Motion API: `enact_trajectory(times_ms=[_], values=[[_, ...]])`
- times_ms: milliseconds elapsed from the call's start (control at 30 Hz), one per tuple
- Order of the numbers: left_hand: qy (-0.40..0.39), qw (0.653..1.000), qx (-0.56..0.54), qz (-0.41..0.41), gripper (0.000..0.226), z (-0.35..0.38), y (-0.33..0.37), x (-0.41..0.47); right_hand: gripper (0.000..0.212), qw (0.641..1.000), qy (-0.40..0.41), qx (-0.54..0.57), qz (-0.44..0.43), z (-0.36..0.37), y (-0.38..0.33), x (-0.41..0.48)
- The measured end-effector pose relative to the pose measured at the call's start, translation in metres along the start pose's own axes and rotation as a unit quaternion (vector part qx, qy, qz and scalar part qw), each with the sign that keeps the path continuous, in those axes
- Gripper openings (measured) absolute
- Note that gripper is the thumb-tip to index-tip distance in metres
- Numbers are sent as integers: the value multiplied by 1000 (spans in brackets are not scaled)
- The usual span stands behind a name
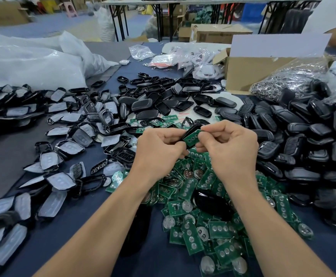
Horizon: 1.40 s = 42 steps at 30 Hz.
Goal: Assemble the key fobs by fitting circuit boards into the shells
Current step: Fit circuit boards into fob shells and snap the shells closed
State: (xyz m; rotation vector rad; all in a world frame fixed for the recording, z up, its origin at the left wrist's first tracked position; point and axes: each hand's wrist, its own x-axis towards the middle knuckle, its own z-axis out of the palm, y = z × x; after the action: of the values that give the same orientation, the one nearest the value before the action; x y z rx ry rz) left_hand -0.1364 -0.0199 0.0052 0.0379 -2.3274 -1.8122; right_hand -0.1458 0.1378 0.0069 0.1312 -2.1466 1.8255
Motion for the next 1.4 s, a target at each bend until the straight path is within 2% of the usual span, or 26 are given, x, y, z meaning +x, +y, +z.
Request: enact_trajectory(times_ms=[167, 333, 467, 533, 600, 700, 800, 867, 1000, 1167, 1300, 1367, 1400], values=[[13, 1000, -1, 17, 36, 1, 2, -4, 22, 999, 21, -34, -16, 2, -3, -1], [39, 999, -4, 32, 29, 1, 3, -6, 19, 988, 52, -122, -82, 7, -11, -9], [48, 998, -16, 33, 46, 2, 3, -8, 17, 970, 73, -177, -152, 8, -8, -7], [45, 998, -23, 33, 55, 2, 4, -8, 25, 975, 76, -162, -128, 9, -5, -6], [47, 998, -31, 32, 49, 1, 4, -6, 33, 985, 68, -129, -89, 9, -3, -6], [44, 998, -35, 42, 40, -2, 1, -4, 16, 999, -9, -48, 3, 9, 0, -1], [19, 997, 3, 68, 34, -2, 0, -5, 21, 995, -44, 52, 68, 6, 2, 3], [-4, 994, 56, 94, 30, -2, 1, -5, 23, 993, -55, 73, 81, 3, 2, 3], [-11, 989, 110, 102, 36, -5, -2, -4, 19, 994, -69, 53, 66, 4, 1, 1], [67, 982, 142, 103, 36, -7, 2, -1, 32, 994, -92, 4, 59, 15, 1, -2], [172, 978, 82, 87, 40, -32, 14, 7, 35, 993, -101, -61, 26, 27, -9, -9], [231, 969, 44, 72, 50, -55, 18, 10, 32, 986, -128, -102, -14, 39, -23, -12], [260, 964, 17, 59, 46, -69, 19, 13, 29, 982, -148, -114, -26, 48, -31, -12]])
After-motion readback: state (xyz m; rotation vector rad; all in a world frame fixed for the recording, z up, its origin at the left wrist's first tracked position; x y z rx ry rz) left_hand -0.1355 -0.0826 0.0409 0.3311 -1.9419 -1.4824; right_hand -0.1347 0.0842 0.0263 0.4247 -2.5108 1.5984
